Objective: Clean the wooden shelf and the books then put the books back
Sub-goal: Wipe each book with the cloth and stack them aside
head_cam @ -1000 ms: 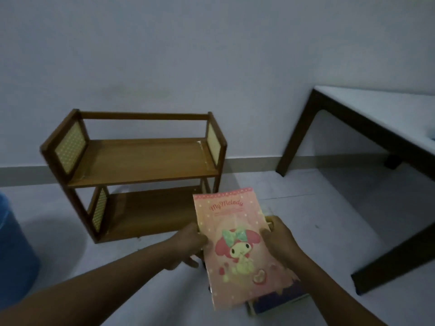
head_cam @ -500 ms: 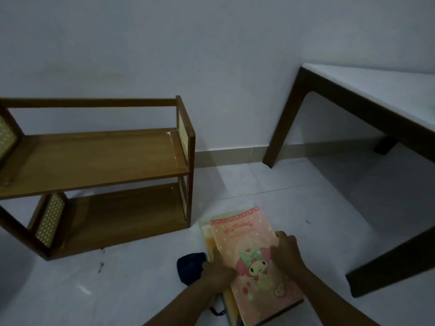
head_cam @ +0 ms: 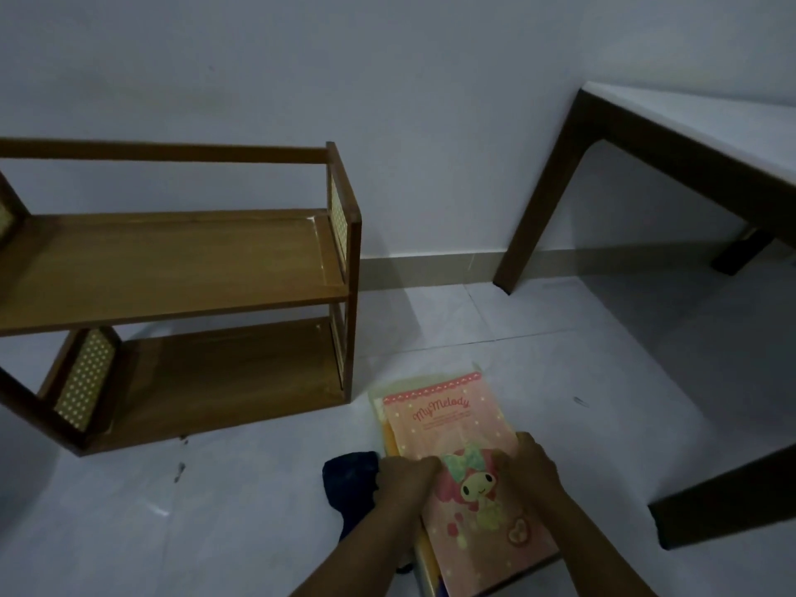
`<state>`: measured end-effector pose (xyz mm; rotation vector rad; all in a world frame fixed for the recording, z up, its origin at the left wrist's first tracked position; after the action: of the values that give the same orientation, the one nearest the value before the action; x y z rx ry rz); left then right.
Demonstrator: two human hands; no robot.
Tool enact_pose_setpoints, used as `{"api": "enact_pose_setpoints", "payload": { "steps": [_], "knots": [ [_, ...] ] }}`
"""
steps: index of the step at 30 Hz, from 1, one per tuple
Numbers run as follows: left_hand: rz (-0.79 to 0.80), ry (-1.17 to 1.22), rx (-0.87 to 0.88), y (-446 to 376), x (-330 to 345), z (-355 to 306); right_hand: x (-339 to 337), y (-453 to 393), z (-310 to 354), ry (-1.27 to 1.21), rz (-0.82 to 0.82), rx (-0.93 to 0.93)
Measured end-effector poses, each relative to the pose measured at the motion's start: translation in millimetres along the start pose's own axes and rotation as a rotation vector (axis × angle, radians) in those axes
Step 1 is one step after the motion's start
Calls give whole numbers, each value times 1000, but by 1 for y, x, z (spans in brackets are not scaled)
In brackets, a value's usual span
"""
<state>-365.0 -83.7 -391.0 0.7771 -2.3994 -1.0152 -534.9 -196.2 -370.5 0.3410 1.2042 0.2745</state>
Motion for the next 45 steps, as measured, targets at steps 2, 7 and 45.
{"api": "enact_pose_setpoints", "payload": {
  "steps": [2, 7, 45],
  "knots": [
    [-34, 8, 32, -6, 1, 2, -1, 0, 0, 2, -16, 8],
    [65, 66, 49, 17, 2, -7, -2, 3, -4, -89, 25, 15],
    [83, -234, 717, 146, -325, -91, 91, 198, 213, -478, 287, -587]
  ]
}}
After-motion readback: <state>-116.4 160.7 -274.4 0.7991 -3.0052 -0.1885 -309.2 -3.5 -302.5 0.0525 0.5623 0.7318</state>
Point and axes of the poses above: each hand's wrist, its own y-axis away from the middle knuckle, its own x-axis out of the palm, z = x × y, the point moved 5 cm from there along -y, towards the middle knuckle, and after that the axes turned 9 degrees about y, right-handed, at the moved point
